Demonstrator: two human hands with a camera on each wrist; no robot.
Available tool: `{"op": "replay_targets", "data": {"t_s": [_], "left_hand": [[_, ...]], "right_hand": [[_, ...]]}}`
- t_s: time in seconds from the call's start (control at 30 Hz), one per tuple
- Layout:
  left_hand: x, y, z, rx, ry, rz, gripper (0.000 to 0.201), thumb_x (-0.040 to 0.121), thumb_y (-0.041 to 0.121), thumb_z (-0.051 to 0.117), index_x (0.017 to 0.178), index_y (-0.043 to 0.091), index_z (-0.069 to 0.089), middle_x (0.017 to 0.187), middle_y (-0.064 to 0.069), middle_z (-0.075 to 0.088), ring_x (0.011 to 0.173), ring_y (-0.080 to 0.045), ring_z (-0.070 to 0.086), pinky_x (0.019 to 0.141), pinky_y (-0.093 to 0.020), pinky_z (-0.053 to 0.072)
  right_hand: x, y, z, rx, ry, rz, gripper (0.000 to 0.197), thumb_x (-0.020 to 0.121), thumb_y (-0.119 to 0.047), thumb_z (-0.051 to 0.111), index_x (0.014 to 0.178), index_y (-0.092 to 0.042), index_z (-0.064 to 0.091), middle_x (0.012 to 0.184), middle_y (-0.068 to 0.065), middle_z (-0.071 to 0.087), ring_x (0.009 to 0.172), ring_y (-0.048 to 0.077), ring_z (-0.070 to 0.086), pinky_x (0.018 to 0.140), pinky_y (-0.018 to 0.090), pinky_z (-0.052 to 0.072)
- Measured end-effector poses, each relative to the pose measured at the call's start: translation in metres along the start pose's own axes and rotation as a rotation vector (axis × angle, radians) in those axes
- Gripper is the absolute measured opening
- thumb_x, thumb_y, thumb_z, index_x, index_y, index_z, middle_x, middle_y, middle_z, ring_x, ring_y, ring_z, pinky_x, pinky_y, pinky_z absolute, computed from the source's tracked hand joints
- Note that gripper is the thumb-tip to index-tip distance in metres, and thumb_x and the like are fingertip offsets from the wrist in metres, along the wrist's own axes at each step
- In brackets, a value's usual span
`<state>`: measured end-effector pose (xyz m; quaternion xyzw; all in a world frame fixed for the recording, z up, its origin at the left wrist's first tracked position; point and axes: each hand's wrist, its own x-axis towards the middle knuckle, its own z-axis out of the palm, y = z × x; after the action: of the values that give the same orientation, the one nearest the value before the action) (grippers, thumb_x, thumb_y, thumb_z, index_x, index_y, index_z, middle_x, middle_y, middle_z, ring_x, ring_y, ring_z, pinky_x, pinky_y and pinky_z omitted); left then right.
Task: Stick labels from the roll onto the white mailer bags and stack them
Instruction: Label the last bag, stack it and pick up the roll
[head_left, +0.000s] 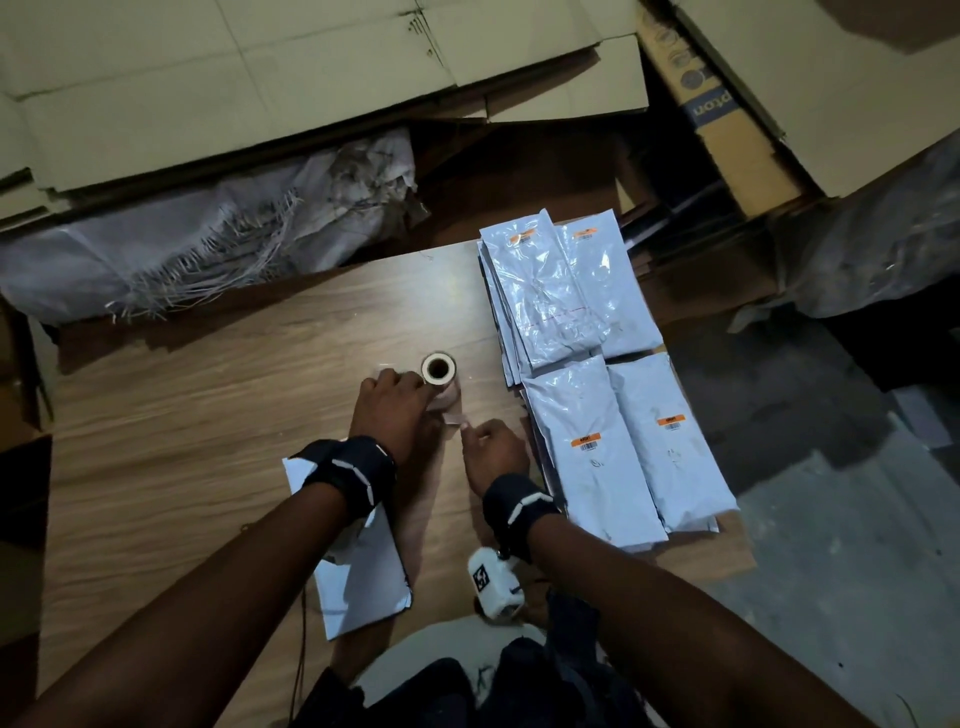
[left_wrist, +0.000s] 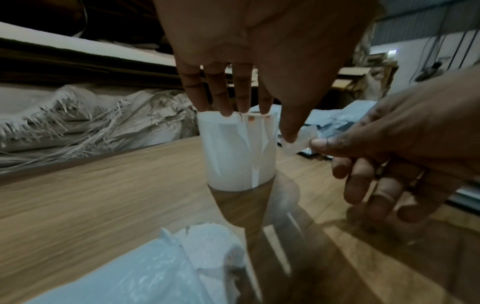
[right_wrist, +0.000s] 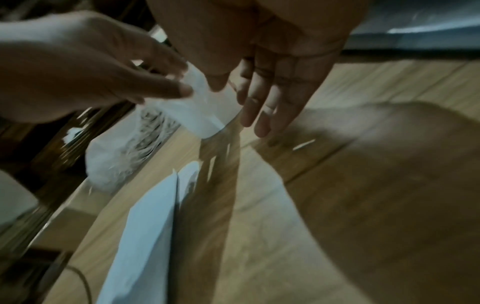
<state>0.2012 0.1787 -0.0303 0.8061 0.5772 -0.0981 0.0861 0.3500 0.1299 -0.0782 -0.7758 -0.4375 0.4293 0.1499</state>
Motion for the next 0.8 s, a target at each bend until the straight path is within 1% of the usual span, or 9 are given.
{"op": "replay_targets", "data": {"t_s": [0.1,0.2,0.23,0.27,0.33,0.4,0.47,0.6,0.8], "left_hand": [[-0.024,0.002,-0.004,-0.136,0.214,0.011,0.044,0.072,0.028,0.078,0.113,0.019,0.065,0.12,-0.007,0.061,0.092,-0.035,0.059,0.068,-0.04,0.048],[-0.054,0.0,-0.007,-0.401,0.345,-0.102,0.024,0.086,0.024,0.07,0.108,0.017,0.065,0.111,-0.006,0.061,0.083,-0.028,0.062,0.064,-0.034,0.049],[-0.063,-0.002,-0.006,-0.506,0.336,-0.199,0.014,0.09,0.03,0.066,0.099,0.02,0.066,0.101,-0.001,0.063,0.078,-0.024,0.063,0.064,-0.031,0.047],[-0.07,-0.004,-0.006,-0.622,0.288,-0.294,0.017,0.094,0.037,0.06,0.088,0.023,0.066,0.09,0.004,0.066,0.073,-0.021,0.063,0.064,-0.032,0.047],[-0.081,-0.011,-0.003,-0.926,0.103,-0.426,0.036,0.098,0.046,0.051,0.077,0.021,0.067,0.07,0.003,0.068,0.061,-0.018,0.064,0.066,-0.033,0.049],[-0.091,-0.017,-0.003,-1.142,-0.028,-0.451,0.044,0.099,0.045,0.048,0.076,0.014,0.069,0.068,-0.004,0.068,0.053,-0.02,0.061,0.063,-0.032,0.05],[-0.099,-0.022,0.001,-1.185,-0.076,-0.426,0.045,0.099,0.041,0.049,0.077,0.008,0.069,0.071,-0.008,0.068,0.053,-0.02,0.059,0.058,-0.029,0.049],[-0.116,-0.033,0.008,-1.195,-0.094,-0.375,0.035,0.097,0.033,0.057,0.08,0.005,0.068,0.074,-0.003,0.068,0.053,-0.017,0.059,0.051,-0.019,0.042],[-0.138,-0.05,0.016,-1.245,0.044,-0.37,0.026,0.094,0.019,0.062,0.07,0.01,0.066,0.076,0.0,0.066,0.055,-0.015,0.059,0.058,-0.028,0.049]], "right_hand": [[-0.012,0.009,-0.002,-0.082,-0.043,-0.074,0.048,0.088,-0.065,0.049,0.081,-0.02,0.063,0.087,0.006,0.071,0.088,0.03,0.063,0.072,0.03,0.048],[-0.022,0.01,-0.01,-0.177,-0.082,-0.185,0.062,0.087,-0.075,0.034,0.081,-0.019,0.06,0.079,0.005,0.071,0.083,0.03,0.065,0.074,0.036,0.052],[-0.025,0.009,-0.013,-0.22,-0.091,-0.244,0.062,0.088,-0.075,0.032,0.082,-0.019,0.059,0.079,0.006,0.071,0.083,0.031,0.065,0.074,0.038,0.052],[-0.028,0.007,-0.016,-0.273,-0.103,-0.308,0.06,0.091,-0.072,0.032,0.084,-0.018,0.058,0.081,0.007,0.071,0.084,0.032,0.064,0.074,0.04,0.051],[-0.035,0.001,-0.02,-0.407,-0.133,-0.429,0.053,0.096,-0.062,0.035,0.087,-0.016,0.058,0.088,0.01,0.07,0.088,0.035,0.062,0.073,0.04,0.048],[-0.041,-0.006,-0.021,-0.505,-0.145,-0.515,0.049,0.098,-0.058,0.036,0.088,-0.015,0.059,0.091,0.011,0.068,0.09,0.036,0.061,0.069,0.039,0.041],[-0.045,-0.011,-0.019,-0.564,-0.145,-0.575,0.048,0.099,-0.056,0.036,0.089,-0.016,0.059,0.092,0.011,0.068,0.09,0.036,0.061,0.065,0.038,0.035],[-0.053,-0.018,-0.01,-0.683,-0.134,-0.679,0.047,0.099,-0.056,0.033,0.093,-0.017,0.06,0.095,0.006,0.068,0.093,0.031,0.062,0.064,0.035,0.03],[-0.059,-0.027,0.007,-0.766,-0.128,-0.85,0.046,0.098,-0.059,0.032,0.096,-0.021,0.058,0.092,0.004,0.069,0.089,0.029,0.064,0.061,0.035,0.035]]}}
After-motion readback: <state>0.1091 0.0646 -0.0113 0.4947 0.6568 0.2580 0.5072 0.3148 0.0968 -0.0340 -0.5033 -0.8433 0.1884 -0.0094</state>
